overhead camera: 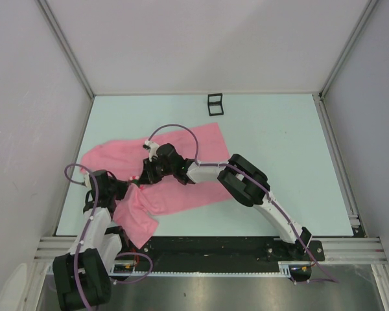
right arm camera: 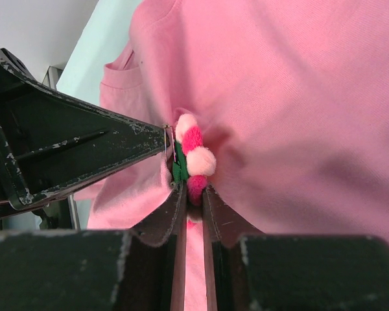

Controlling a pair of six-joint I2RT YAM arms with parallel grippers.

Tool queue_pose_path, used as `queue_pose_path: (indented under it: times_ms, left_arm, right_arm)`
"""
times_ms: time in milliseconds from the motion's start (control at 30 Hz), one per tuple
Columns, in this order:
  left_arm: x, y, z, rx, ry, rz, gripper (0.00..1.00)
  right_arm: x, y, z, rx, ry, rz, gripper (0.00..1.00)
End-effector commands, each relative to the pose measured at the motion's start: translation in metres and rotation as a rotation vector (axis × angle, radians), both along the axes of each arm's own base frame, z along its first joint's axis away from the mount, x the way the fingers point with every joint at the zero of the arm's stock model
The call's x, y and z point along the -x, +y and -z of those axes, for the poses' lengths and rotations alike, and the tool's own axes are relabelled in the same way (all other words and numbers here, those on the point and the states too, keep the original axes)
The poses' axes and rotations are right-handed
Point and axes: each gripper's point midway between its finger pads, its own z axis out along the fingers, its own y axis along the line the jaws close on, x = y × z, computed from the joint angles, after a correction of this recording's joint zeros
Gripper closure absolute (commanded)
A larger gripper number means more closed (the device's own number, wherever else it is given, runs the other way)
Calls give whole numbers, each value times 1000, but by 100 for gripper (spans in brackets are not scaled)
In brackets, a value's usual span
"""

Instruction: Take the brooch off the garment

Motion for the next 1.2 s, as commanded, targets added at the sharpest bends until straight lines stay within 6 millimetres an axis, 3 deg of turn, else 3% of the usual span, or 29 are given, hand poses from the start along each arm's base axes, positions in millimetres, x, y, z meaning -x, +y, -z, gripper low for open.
queue_pose_path:
  times_ms: [0,333,1167]
  left_arm:
    - [-9,4,-18,-33,-49,16,92]
    - [-11,1,-35,-28,-104,24,91]
    - [-12,5,-7,-44,-3,41,95]
  right_arm:
    - [3,8,-17,-49,-33,-35,100]
    - [3,8,-18,-49,-35,-36,100]
    - [10,12,-25,-82,-55,-90,100]
